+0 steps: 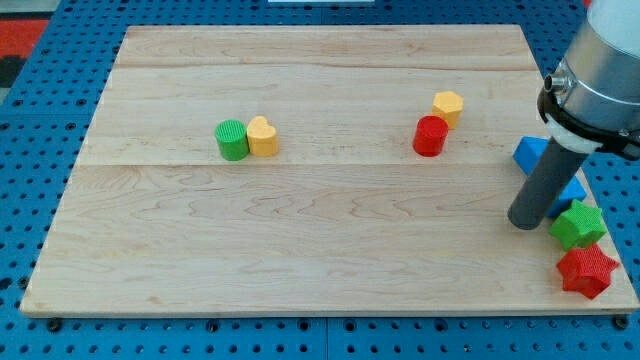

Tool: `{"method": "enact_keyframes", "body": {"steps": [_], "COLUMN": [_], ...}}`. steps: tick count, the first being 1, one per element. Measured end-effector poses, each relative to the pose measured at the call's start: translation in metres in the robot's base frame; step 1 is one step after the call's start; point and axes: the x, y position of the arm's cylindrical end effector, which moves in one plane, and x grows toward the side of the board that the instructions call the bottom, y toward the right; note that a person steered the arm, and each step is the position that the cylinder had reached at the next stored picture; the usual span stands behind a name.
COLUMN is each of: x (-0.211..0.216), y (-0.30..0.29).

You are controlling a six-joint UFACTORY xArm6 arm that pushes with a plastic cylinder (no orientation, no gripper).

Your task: Push blue triangle a bit right

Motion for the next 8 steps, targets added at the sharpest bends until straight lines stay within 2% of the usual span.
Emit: {"method": "enact_keyframes", "body": {"steps": [2, 3, 4, 6, 8], "x": [-0.022, -0.045, -0.059, -0.079, -0.079], "y": [0.0, -0.017, -0.066, -0.035, -0.02]}}
